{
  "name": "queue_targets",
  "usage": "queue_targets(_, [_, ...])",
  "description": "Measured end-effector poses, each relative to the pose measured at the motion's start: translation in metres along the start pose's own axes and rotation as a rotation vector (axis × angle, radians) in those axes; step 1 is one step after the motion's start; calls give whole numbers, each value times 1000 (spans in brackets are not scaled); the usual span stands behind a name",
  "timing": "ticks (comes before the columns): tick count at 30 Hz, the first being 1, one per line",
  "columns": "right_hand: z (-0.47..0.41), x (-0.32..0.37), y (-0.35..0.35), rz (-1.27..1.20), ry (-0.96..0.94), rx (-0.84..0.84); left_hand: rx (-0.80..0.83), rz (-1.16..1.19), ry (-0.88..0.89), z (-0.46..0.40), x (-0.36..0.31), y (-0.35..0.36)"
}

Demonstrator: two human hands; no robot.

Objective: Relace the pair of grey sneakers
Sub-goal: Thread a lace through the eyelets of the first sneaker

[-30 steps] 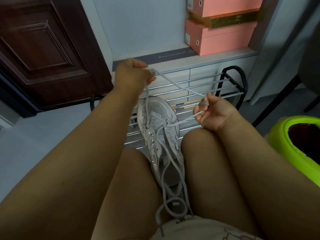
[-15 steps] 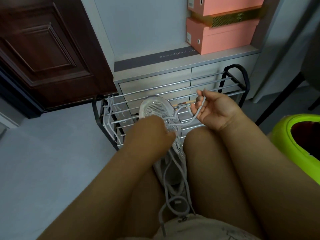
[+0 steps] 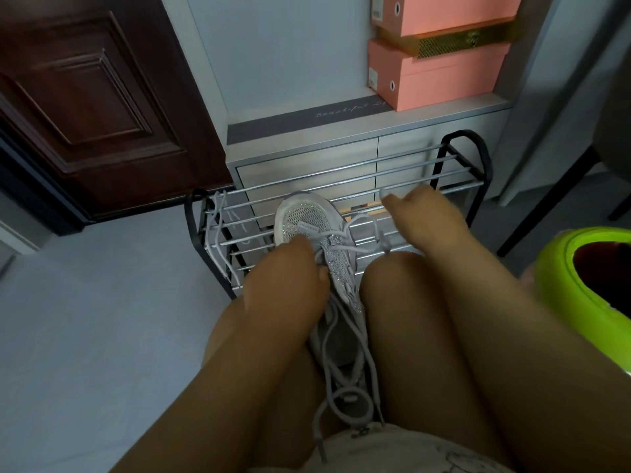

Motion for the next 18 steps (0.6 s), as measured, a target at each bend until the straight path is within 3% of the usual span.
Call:
queue_targets(2, [12, 16, -2, 130, -145, -22, -41, -32, 20, -2, -2, 0])
queue_targets(7, [52, 42, 28, 49, -283, 385, 91, 127, 103, -9, -1, 6])
queue_targets(12, [54, 44, 30, 155, -342, 343, 362, 540, 80, -10, 16, -1])
queue_targets(15, [59, 49, 25, 209, -371, 295, 458, 668, 65, -7, 20, -6])
queue_targets(18, [62, 50, 21, 174, -347, 345, 520, 884, -78, -4, 22, -6])
Point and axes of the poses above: each hand's wrist, its own z-axis away from the middle knuckle, its own y-axis out of the palm, x = y × z, the point moved 4 cm from there along -z, towards the middle knuckle, and after that the axes turned 2 degrees about -x, right-handed, at the moved point
